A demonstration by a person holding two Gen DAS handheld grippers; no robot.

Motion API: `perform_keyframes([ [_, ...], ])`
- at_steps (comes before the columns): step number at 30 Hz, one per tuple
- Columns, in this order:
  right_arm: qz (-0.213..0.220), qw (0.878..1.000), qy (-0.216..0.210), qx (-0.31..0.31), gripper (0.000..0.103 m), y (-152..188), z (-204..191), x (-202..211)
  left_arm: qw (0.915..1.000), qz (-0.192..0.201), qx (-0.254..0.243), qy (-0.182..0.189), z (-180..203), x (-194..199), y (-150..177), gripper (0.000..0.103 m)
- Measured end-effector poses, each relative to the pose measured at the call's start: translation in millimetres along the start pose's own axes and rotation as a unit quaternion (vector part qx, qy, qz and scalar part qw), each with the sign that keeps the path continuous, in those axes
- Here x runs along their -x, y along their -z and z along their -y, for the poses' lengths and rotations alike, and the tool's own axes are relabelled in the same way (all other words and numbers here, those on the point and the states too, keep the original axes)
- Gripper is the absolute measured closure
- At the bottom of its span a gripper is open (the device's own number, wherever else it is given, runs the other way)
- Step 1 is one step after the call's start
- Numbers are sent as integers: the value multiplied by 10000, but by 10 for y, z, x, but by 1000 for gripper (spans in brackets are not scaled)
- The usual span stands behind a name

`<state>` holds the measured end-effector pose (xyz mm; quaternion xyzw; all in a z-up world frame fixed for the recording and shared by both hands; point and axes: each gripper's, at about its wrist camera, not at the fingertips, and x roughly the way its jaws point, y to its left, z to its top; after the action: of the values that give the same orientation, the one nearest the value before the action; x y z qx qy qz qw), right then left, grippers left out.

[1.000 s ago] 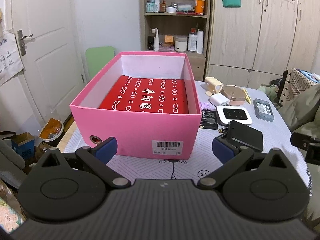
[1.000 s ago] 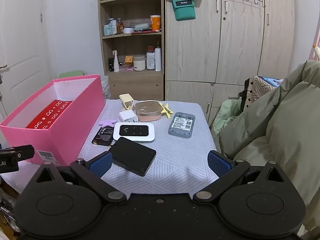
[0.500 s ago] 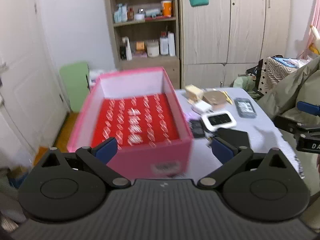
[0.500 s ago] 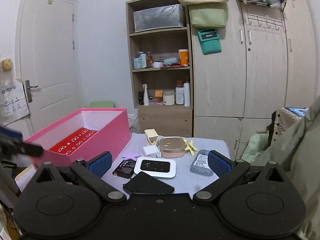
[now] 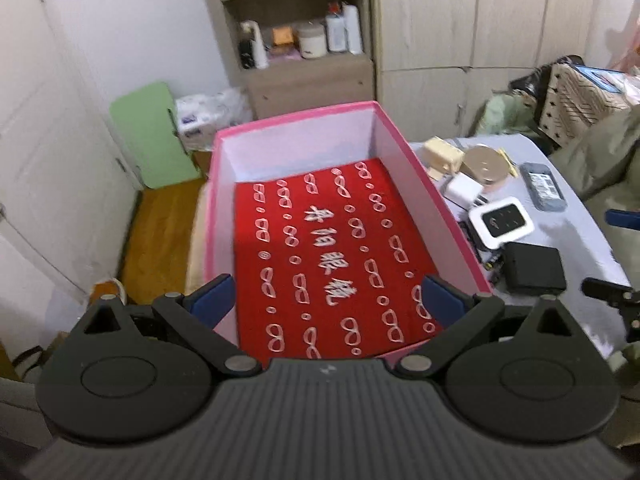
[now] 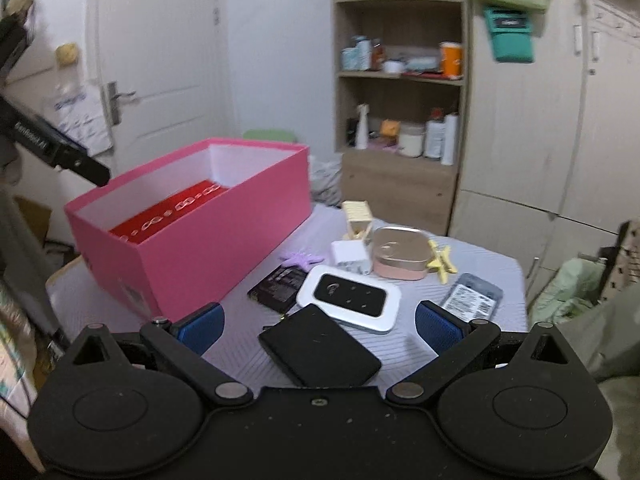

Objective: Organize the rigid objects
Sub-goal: 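Reach the right gripper to the black power bank and grasp it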

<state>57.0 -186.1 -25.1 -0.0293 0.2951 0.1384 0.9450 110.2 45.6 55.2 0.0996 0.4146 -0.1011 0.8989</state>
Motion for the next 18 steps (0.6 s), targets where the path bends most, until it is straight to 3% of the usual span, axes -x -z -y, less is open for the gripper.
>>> perform_keyframes([
  [6, -276, 9989, -259, 279, 0, -76, 14, -102, 9983, -338, 47, 477, 15, -40, -96, 4],
  [13, -758, 9947, -549, 423, 1, -57, 191, -426, 9983, -382, 251, -349, -386, -144, -362, 5],
  [15, -1008, 9912, -720, 462, 14, -39, 211, -529, 9967, -491, 451, -459, -545, -258, -403, 8],
  [18, -1279, 9864, -890, 513, 22, -18, 242, -669, 9945, -651, 584, -573, -693, -468, -393, 19],
])
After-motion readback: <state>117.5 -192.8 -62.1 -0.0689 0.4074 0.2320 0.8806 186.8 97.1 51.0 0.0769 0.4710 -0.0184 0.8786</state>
